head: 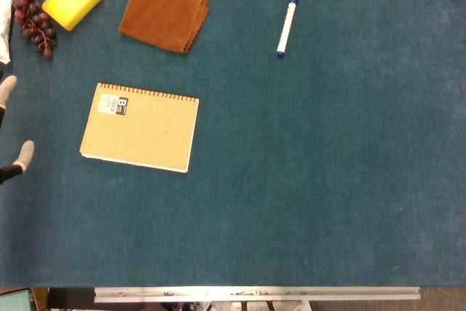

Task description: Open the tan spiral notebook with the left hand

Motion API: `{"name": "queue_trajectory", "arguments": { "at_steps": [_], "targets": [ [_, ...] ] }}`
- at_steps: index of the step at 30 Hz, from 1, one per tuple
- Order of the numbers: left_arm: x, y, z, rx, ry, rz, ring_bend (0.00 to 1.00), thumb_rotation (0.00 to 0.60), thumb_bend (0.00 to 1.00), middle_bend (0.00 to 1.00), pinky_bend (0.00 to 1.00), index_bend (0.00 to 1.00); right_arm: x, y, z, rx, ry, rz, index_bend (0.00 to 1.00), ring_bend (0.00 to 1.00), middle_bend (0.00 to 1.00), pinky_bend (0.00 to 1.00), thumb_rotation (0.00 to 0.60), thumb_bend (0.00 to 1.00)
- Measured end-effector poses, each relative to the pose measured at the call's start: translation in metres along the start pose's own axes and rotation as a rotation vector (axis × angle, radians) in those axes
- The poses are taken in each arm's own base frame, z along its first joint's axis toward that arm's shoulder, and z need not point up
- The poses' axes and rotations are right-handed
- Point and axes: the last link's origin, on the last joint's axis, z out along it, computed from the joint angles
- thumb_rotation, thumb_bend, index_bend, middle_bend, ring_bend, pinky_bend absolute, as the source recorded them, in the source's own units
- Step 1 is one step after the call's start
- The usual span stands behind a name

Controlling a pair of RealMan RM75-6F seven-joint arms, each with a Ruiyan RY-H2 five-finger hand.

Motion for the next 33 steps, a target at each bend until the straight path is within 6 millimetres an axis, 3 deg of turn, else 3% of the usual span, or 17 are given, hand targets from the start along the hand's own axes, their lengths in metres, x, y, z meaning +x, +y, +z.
{"name": "queue_trajectory", "arguments": {
  "at_steps": [10,19,22,23,25,33],
  "targets": [
    [0.000,0.009,0.011,-0.065,-0.024,-0.001,0.00,0.600,0.31,0.00,0.02,0.00,0.005,0.000,0.003,0.009,0.016,-0.005,0.32,0.31,0.36,0.38,0.600,0.42],
    [-0.011,0.026,0.054,-0.200,-0.151,-0.026,0.03,0.597,0.27,0.13,0.02,0.10,0.015,-0.002,0.011,0.019,0.028,-0.021,0.32,0.31,0.36,0.38,0.600,0.42],
    [-0.018,0.035,0.073,-0.240,-0.221,-0.031,0.05,0.506,0.25,0.16,0.02,0.13,0.015,-0.003,0.012,0.019,0.025,-0.022,0.32,0.31,0.36,0.38,0.600,0.42],
    [-0.021,0.039,0.080,-0.255,-0.250,-0.028,0.05,0.431,0.24,0.16,0.02,0.13,0.015,-0.004,0.012,0.019,0.023,-0.023,0.32,0.31,0.36,0.38,0.600,0.42],
    [-0.025,0.046,0.092,-0.278,-0.289,-0.017,0.05,0.351,0.22,0.16,0.02,0.13,0.014,-0.004,0.013,0.018,0.021,-0.025,0.32,0.31,0.36,0.38,0.600,0.42],
    [-0.043,0.077,0.140,-0.322,-0.386,0.021,0.05,0.230,0.20,0.17,0.02,0.14,0.013,-0.001,0.011,0.004,0.013,-0.027,0.32,0.31,0.36,0.38,0.600,0.42]
  ]
}}
